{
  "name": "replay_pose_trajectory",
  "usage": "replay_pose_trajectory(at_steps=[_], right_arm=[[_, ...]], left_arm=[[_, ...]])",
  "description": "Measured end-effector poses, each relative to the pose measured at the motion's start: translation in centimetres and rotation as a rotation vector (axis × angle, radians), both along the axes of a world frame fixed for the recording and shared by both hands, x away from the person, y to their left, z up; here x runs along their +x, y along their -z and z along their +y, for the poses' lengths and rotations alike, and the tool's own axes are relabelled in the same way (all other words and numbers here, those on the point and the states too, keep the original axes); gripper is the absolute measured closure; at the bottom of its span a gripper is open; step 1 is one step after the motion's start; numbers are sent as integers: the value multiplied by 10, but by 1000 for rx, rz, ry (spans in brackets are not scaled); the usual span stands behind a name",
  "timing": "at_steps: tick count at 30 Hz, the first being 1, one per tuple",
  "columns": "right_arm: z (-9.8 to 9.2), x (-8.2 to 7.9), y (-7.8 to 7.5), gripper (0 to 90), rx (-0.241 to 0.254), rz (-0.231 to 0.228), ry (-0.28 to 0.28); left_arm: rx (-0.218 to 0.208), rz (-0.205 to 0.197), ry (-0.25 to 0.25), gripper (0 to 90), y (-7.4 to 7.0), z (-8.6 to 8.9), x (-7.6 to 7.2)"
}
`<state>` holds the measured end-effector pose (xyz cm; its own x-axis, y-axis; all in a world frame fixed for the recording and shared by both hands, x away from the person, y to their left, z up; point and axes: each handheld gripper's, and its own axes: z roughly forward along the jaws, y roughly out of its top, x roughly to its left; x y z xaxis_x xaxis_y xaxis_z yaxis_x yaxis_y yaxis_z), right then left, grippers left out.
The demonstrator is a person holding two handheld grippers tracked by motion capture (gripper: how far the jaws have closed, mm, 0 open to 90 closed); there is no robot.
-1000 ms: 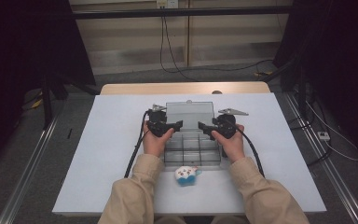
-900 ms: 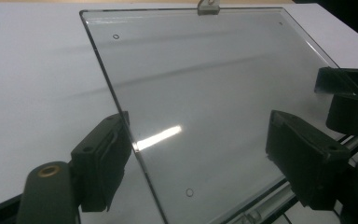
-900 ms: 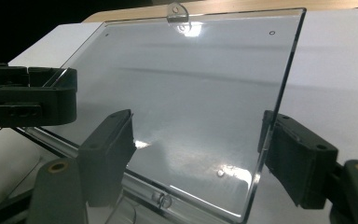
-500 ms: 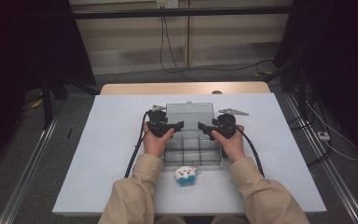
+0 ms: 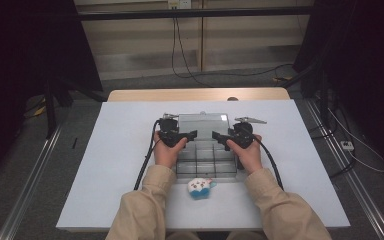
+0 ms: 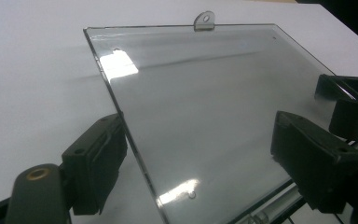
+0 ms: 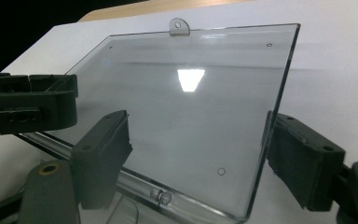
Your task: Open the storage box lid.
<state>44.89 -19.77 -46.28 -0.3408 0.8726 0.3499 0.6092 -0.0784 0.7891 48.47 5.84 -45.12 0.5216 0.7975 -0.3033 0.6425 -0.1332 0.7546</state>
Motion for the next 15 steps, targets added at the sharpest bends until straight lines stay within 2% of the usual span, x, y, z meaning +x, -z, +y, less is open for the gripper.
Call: replay_pose_trajectory(at_steps=[15], right_arm=[[0,0,0,225,24,26,10]], left_arm=[[-10,21,-2,163,2,0,0]])
